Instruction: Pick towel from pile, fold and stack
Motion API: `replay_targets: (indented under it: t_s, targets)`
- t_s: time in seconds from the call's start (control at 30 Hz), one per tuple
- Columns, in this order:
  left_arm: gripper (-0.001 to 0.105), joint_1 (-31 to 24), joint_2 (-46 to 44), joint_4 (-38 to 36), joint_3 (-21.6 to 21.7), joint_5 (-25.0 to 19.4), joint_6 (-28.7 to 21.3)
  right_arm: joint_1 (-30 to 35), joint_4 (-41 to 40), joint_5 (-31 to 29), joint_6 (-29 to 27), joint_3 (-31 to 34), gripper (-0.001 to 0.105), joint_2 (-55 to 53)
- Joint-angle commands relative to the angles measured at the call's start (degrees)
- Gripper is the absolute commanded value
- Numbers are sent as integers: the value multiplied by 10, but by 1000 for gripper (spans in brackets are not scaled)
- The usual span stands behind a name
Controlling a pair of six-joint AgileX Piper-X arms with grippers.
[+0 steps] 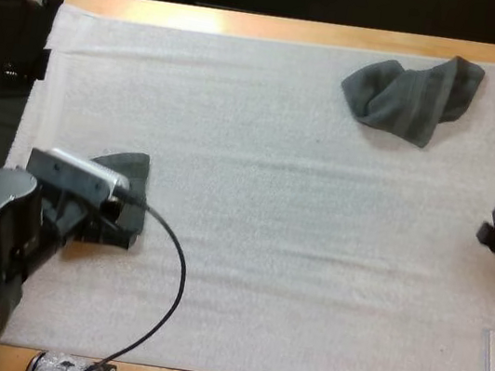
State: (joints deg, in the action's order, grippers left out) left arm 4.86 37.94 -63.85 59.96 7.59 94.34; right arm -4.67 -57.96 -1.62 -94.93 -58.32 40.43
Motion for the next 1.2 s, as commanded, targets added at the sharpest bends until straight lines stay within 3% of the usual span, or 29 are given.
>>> replay_targets:
  t_s: [0.0, 0.73, 1.17]
  targets:
    - [59, 3, -11, -13, 4, -5, 0, 2, -17, 2, -18, -2, 63, -20]
    - [59, 3, -232, -199, 4, -5, 9, 2, -192, 2, -17, -2, 63, -285]
    - [59, 3, -397, -250, 5, -5, 19, 2, -207, 2, -17, -3, 63, -411]
